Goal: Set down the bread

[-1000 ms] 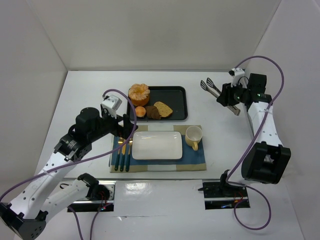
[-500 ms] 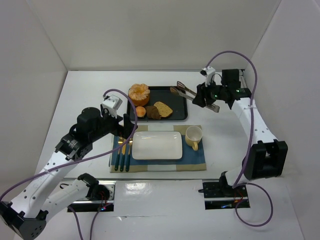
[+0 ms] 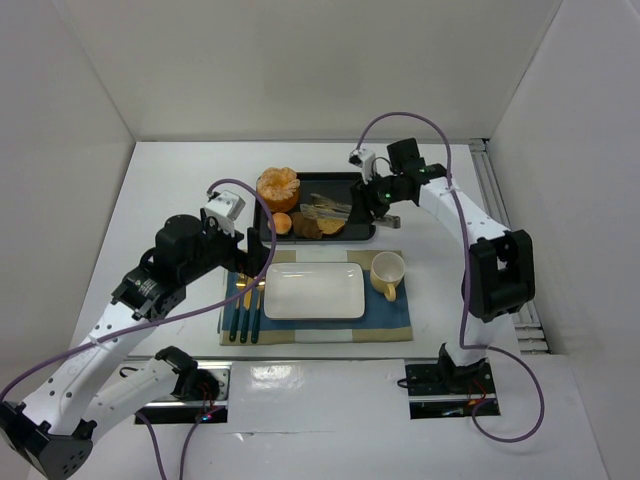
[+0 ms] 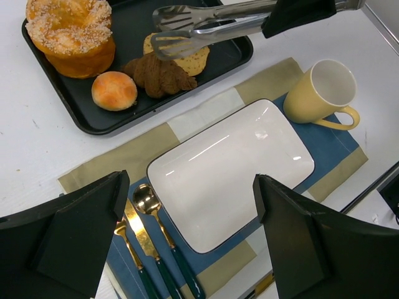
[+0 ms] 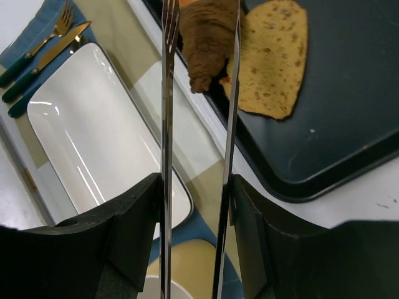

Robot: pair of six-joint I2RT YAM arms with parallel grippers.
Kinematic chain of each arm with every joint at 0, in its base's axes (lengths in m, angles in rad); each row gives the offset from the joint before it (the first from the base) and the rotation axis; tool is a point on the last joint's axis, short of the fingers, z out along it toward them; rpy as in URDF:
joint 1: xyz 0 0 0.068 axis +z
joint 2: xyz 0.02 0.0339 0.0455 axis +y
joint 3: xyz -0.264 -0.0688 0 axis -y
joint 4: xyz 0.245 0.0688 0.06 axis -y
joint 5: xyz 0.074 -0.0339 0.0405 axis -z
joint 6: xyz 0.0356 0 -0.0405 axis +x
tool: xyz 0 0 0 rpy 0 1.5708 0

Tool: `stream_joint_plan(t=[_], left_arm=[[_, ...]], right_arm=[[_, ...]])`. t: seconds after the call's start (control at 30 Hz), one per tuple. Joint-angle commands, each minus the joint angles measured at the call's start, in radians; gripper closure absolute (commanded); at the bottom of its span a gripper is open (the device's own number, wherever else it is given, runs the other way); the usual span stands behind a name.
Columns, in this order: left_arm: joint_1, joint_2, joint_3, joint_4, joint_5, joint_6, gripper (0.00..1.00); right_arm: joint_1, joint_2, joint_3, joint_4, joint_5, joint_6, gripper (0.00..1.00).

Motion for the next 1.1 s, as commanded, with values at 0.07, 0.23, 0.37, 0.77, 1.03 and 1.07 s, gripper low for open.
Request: stream_joint_plan(t=[0.07, 0.23, 0.37, 0.77, 1.03, 1.07], left_arm=[[-0.003, -0.014, -0.009, 0.042, -0.015, 0.014, 0.0], [-0.003, -0.014, -0.009, 0.042, -0.015, 0.014, 0.0], [-0.003, -0.014, -0.009, 0.042, -0.015, 0.014, 0.0], [-0.003, -0.014, -0.009, 0.042, -0.015, 0.023, 0.0], [-0.003, -0.014, -0.009, 0.042, -0.015, 0.023, 0.0], [-0.003, -0.014, -0.009, 0.042, -0.015, 0.023, 0.0]], right_arm=[[0.044, 0.023, 0.068, -0.015, -0.019, -0.019, 0.44], [0.064, 0.032, 0.05, -0.004, 0.002, -0.019, 0.43], [0.075, 0.032, 0.04, 0.006, 0.026, -0.019, 0.42], [0.114, 0.05, 0.02, 0.026, 0.096, -0.019, 0.38], [0.114, 0.041, -0.012, 0.057, 0.145, -0.019, 0.38], [0.114, 0.03, -0.012, 0.066, 0.145, -0.019, 0.38]])
